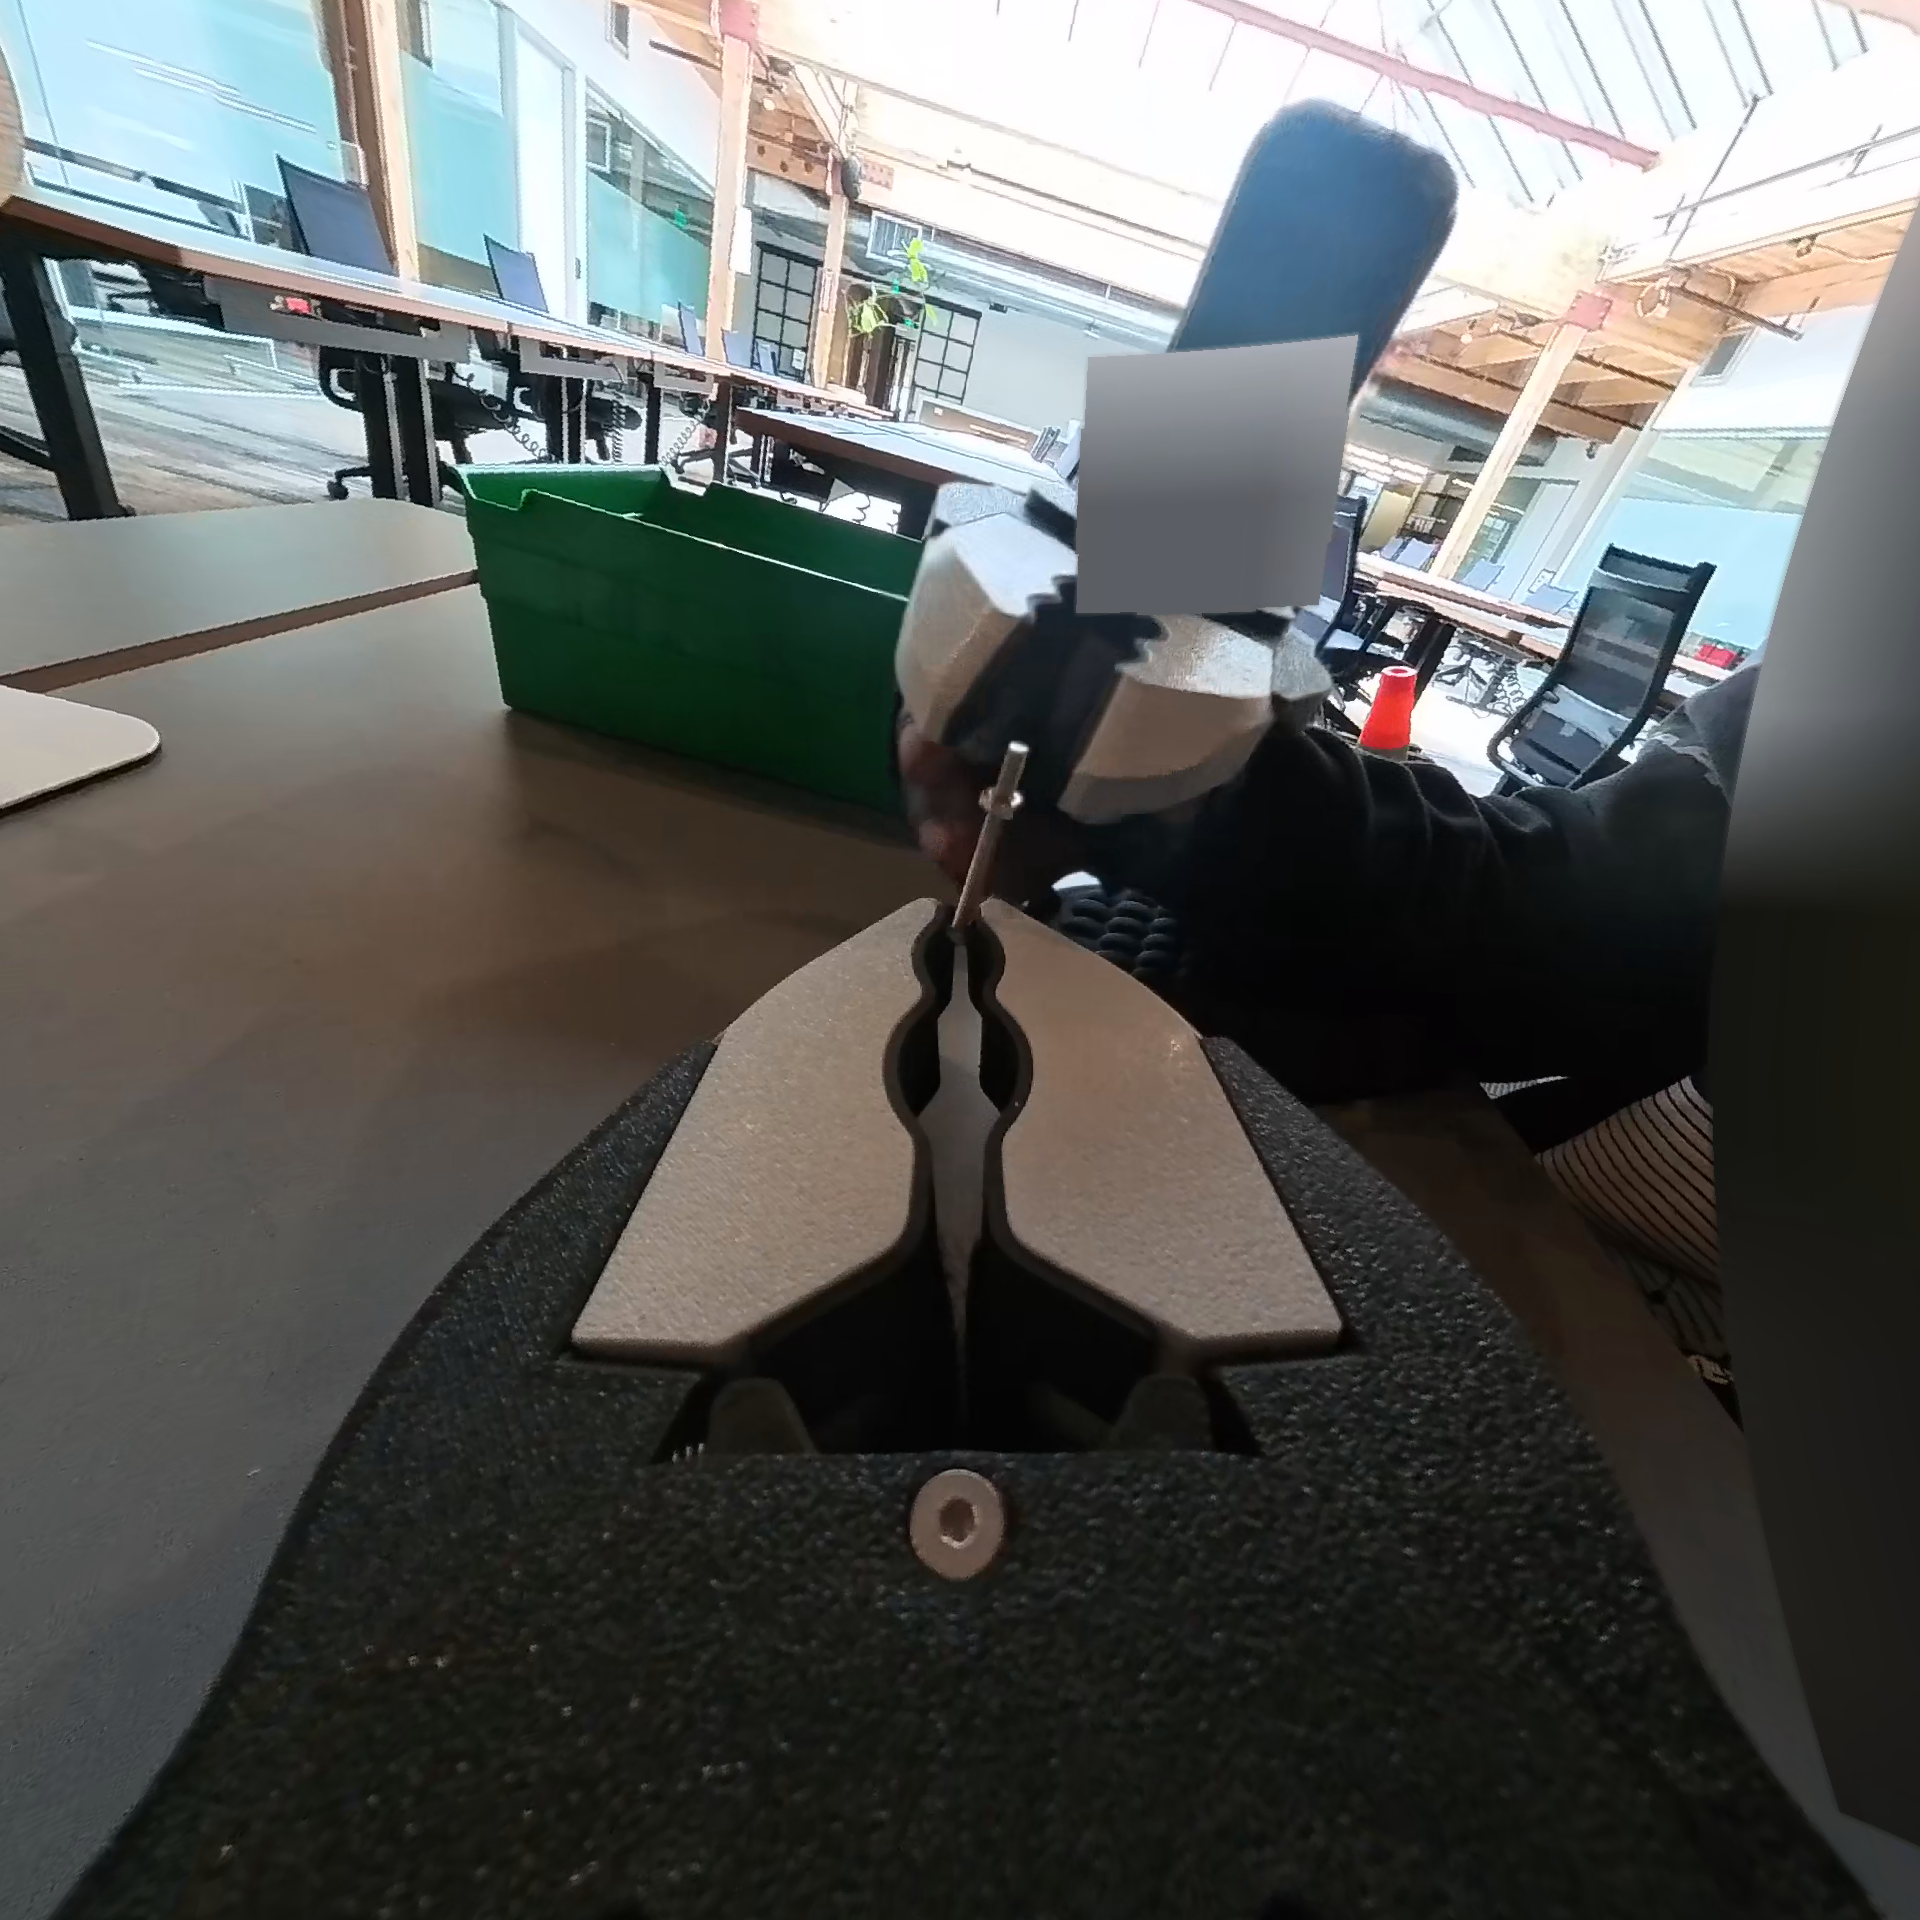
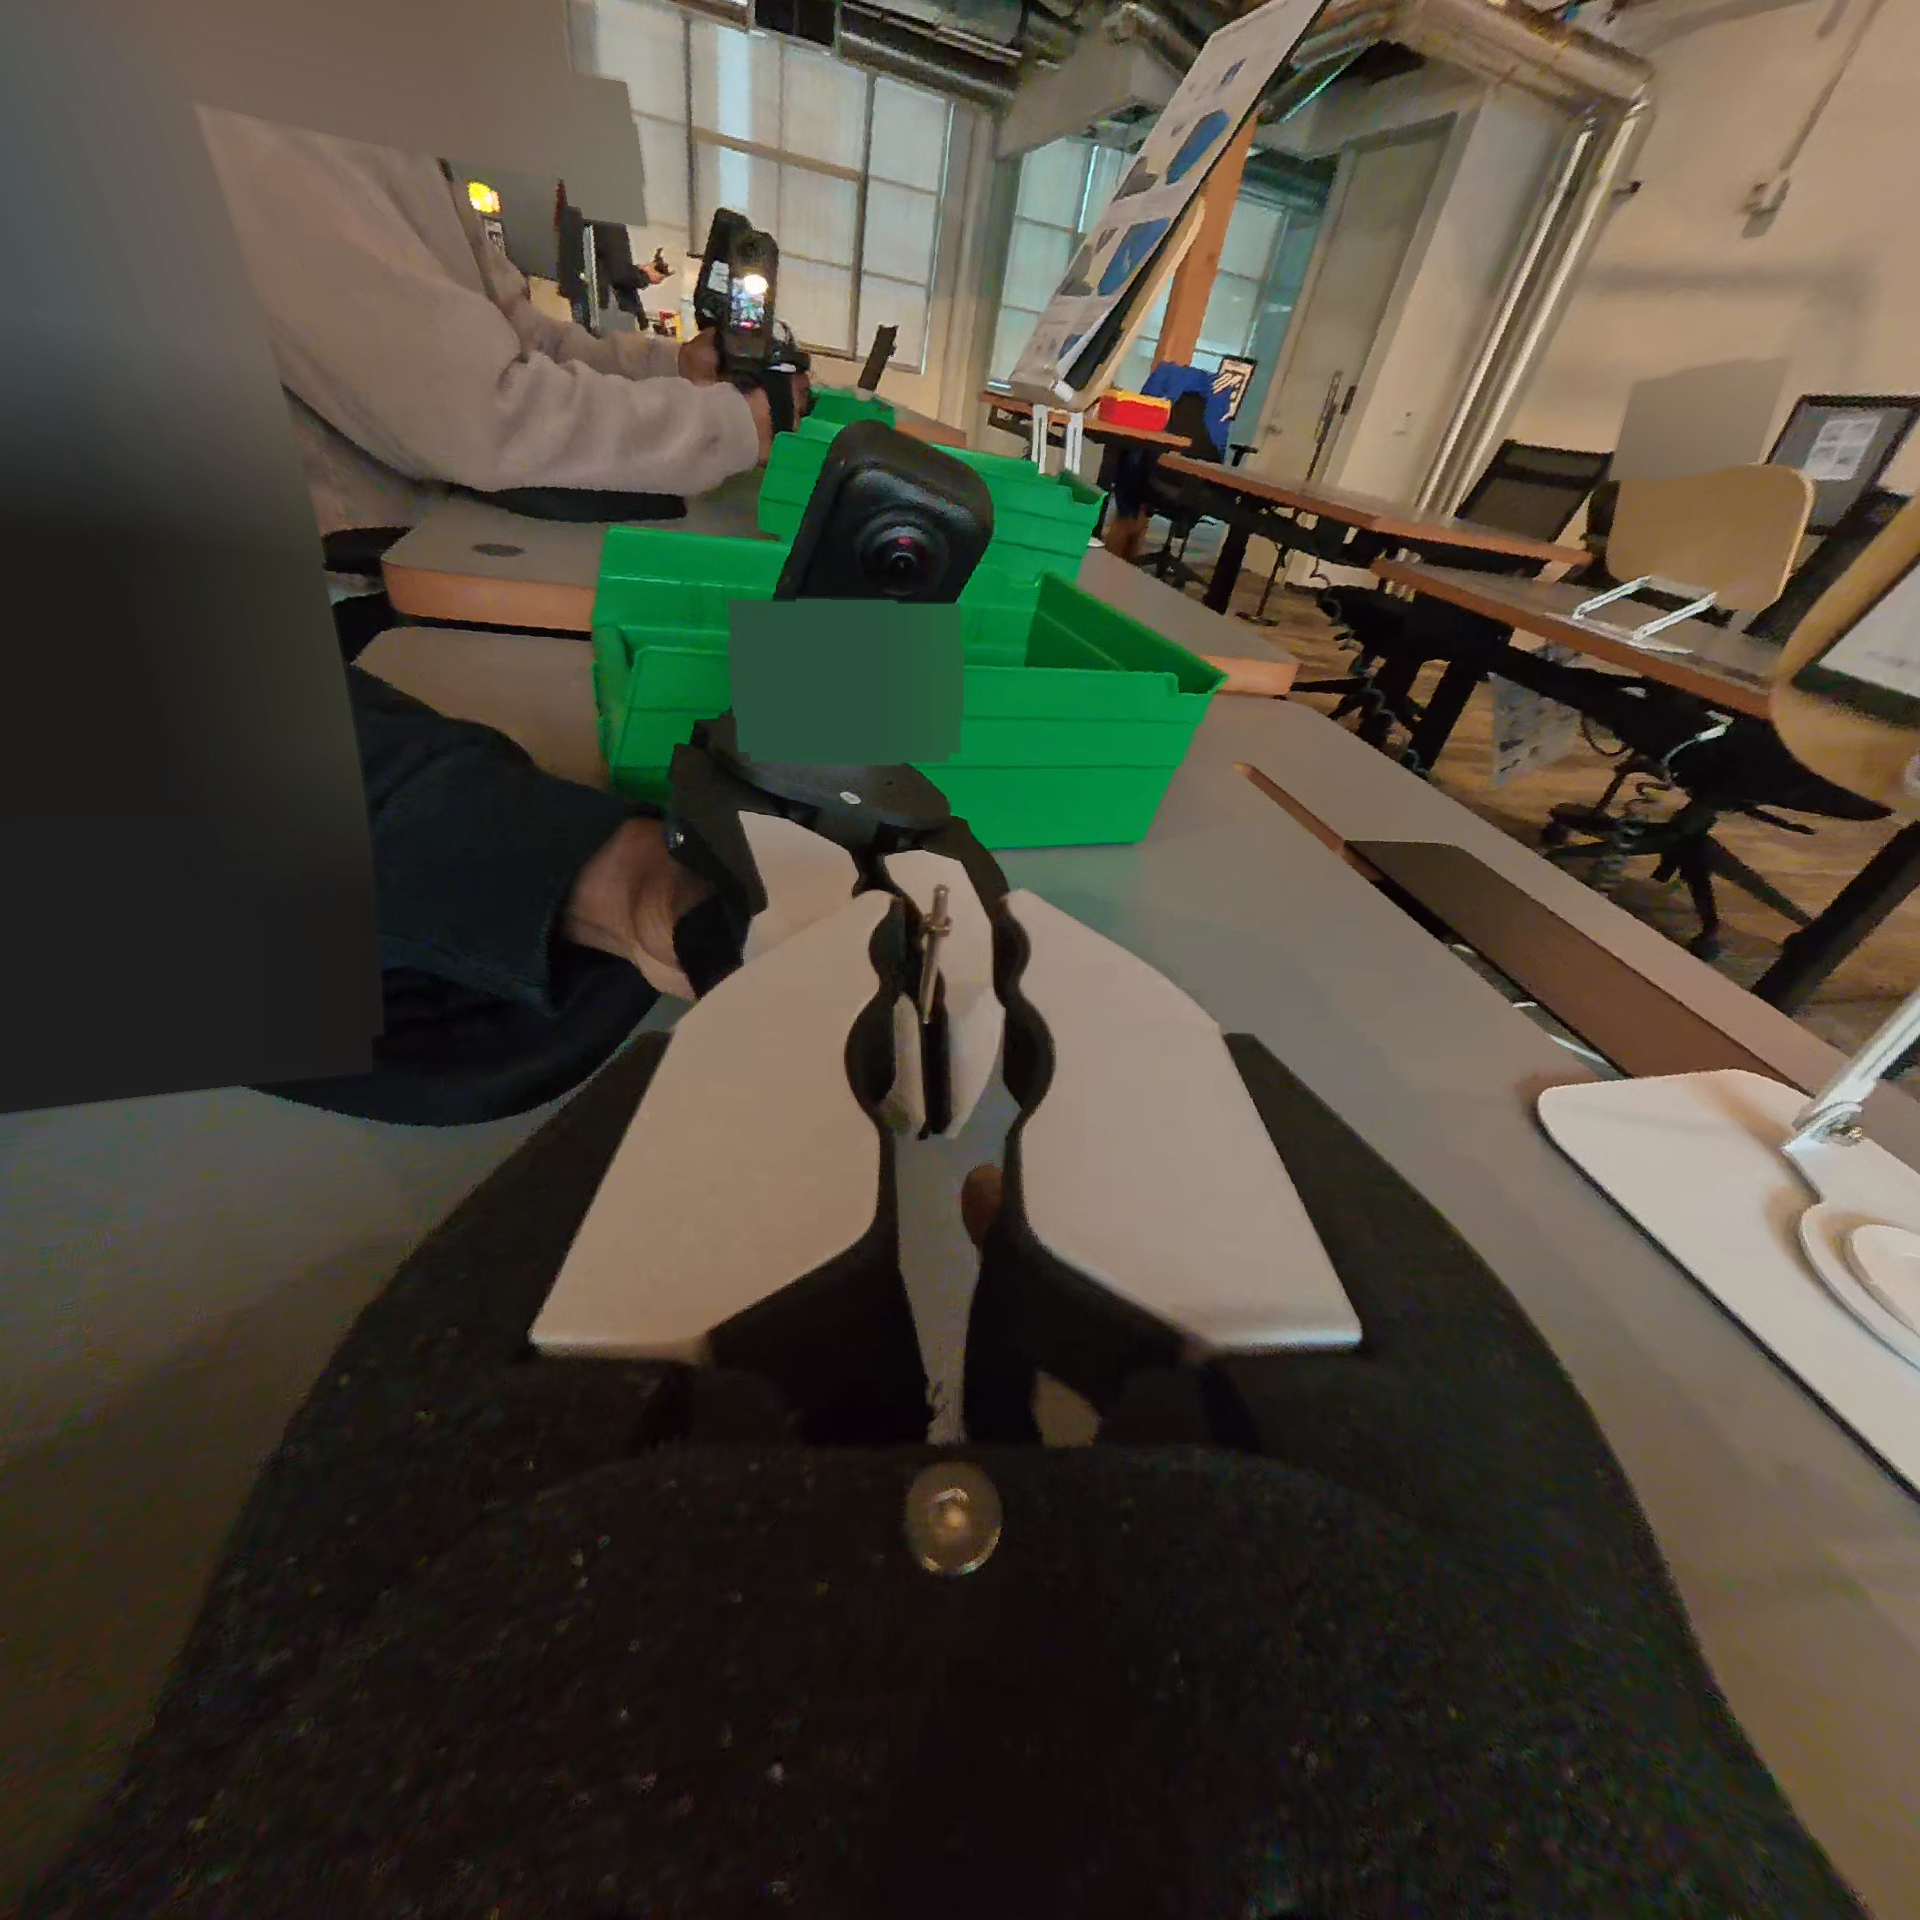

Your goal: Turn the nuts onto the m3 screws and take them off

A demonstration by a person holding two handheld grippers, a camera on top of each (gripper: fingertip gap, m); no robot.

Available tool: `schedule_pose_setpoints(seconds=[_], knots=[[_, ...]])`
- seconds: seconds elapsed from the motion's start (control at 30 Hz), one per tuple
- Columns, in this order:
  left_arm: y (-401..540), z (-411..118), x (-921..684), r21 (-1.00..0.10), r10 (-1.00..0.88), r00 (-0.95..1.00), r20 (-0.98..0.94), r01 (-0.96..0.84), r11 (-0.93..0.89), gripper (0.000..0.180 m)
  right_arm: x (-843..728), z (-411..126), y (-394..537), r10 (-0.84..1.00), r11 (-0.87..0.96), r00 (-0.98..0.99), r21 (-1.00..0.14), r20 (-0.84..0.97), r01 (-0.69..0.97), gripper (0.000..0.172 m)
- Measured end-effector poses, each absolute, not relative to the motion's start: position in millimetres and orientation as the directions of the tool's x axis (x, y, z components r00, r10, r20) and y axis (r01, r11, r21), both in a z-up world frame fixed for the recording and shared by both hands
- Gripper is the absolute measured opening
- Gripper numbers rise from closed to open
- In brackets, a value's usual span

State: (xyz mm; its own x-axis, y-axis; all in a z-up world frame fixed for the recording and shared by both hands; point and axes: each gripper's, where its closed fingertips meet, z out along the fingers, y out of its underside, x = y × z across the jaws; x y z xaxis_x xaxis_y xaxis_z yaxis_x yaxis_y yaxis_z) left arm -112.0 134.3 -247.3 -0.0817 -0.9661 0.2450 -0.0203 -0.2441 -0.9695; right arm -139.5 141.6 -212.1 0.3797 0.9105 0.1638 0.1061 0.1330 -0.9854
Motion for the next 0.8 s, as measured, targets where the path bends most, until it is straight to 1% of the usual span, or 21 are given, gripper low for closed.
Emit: schedule_pose_setpoints(seconds=[0.13, 0.17, 0.2, 0.27, 0.4, 0.6, 0.7, 0.8], knots=[[134.1, -247.4, -111.7, -0.97, -0.966, -0.083, 0.245, -0.022, -0.244, 0.001, -145.4, -216.1, 140.9, 0.909, 0.143, 0.376, -0.982, 0.181, 0.126, 0.018], [134.4, -247.4, -111.8, -0.969, -0.966, -0.082, 0.246, -0.021, -0.245, 0.001, -145.2, -216.1, 140.4, 0.91, 0.142, 0.373, -0.982, 0.179, 0.125, 0.016], [134.6, -247.2, -112.0, -0.969, -0.966, -0.081, 0.246, -0.02, -0.246, 0.001, -144.4, -215.9, 139.5, 0.913, 0.136, 0.368, -0.983, 0.173, 0.125, 0.008], [135.2, -246.9, -112.3, -0.969, -0.966, -0.077, 0.247, -0.016, -0.247, 0.001, -140.9, -215.5, 137.5, 0.923, 0.116, 0.353, -0.985, 0.155, 0.129, 0.004], [136.2, -246.0, -113.1, -0.968, -0.965, -0.075, 0.251, -0.007, -0.251, 0.001, -135.5, -213.0, 139.6, 0.924, 0.09, 0.361, -0.989, 0.127, 0.117, 0.004], [135.5, -246.3, -112.6, -0.969, -0.966, -0.076, 0.247, -0.011, -0.246, 0.001, -145.7, -228.9, 141.7, 0.92, 0.081, 0.363, -0.978, 0.147, 0.191, 0.008], [135.1, -246.4, -112.5, -0.969, -0.966, -0.078, 0.245, -0.012, -0.245, 0.001, -145.4, -228.3, 143.4, 0.919, 0.064, 0.373, -0.981, 0.129, 0.181, 0.001], [134.6, -246.4, -112.3, -0.97, -0.967, -0.08, 0.243, -0.013, -0.243, 0.001, -145.0, -228.4, 143.2, 0.922, 0.051, 0.368, -0.982, 0.116, 0.182, 0.001]])
